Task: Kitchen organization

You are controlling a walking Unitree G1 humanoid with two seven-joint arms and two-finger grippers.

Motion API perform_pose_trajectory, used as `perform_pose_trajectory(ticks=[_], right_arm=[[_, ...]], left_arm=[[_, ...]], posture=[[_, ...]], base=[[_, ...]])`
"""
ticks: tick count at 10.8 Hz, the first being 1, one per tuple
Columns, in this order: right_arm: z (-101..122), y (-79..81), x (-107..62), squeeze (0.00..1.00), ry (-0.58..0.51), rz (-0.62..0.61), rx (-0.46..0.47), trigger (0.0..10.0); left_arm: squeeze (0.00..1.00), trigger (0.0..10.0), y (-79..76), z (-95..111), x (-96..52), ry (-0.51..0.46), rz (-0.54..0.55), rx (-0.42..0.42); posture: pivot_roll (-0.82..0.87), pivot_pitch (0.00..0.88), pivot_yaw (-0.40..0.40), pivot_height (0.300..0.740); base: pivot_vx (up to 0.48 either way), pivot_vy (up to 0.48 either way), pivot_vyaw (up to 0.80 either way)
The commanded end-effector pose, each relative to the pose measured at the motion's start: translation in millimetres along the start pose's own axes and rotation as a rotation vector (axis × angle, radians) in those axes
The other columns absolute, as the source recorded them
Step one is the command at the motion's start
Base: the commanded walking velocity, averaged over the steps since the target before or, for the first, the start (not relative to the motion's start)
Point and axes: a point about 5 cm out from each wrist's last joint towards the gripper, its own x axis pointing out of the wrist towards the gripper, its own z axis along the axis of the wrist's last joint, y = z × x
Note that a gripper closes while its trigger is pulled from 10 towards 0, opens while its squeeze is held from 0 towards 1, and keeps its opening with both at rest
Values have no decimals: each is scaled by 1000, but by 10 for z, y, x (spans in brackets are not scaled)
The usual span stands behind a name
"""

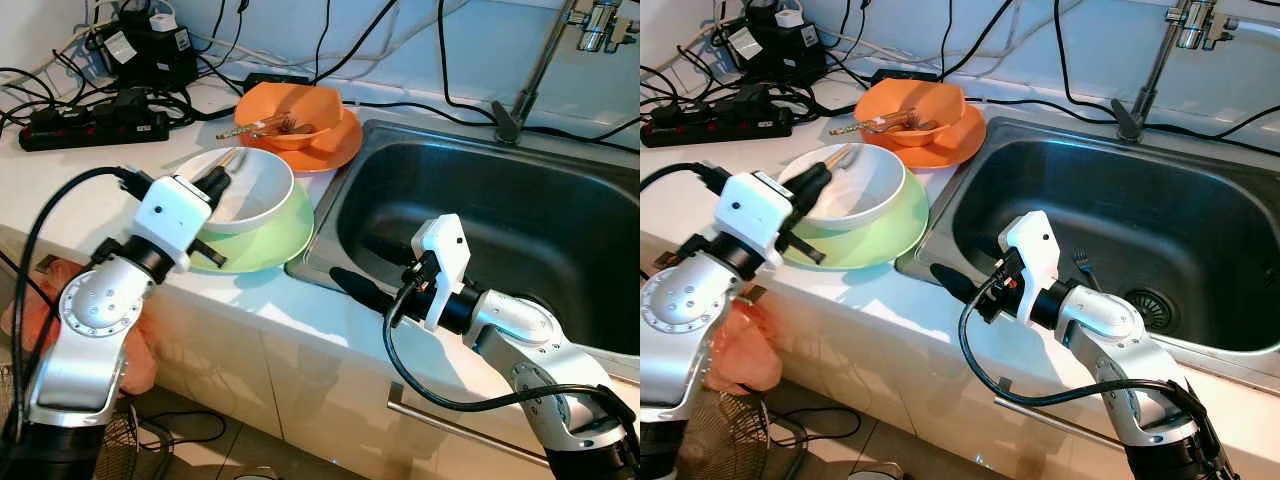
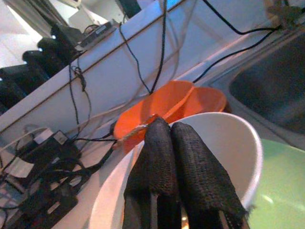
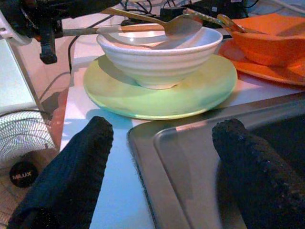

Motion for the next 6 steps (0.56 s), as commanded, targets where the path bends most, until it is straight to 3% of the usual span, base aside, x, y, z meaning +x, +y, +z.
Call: perform_pose_trajectory(ticks=[1,6], right_arm=[[25,-15,-3,0,-8,-11,-17,10000],[48,-58,2,0,-23,-42,-21,10000]], left_arm=[[0,0,-31,43,26,-18,-24,-8],[0,0,-94,361,201,-183,-14,-31]], posture=[[271,27,28,740],[265,23,32,740]], base=[[0,0,0],[0,0,0]])
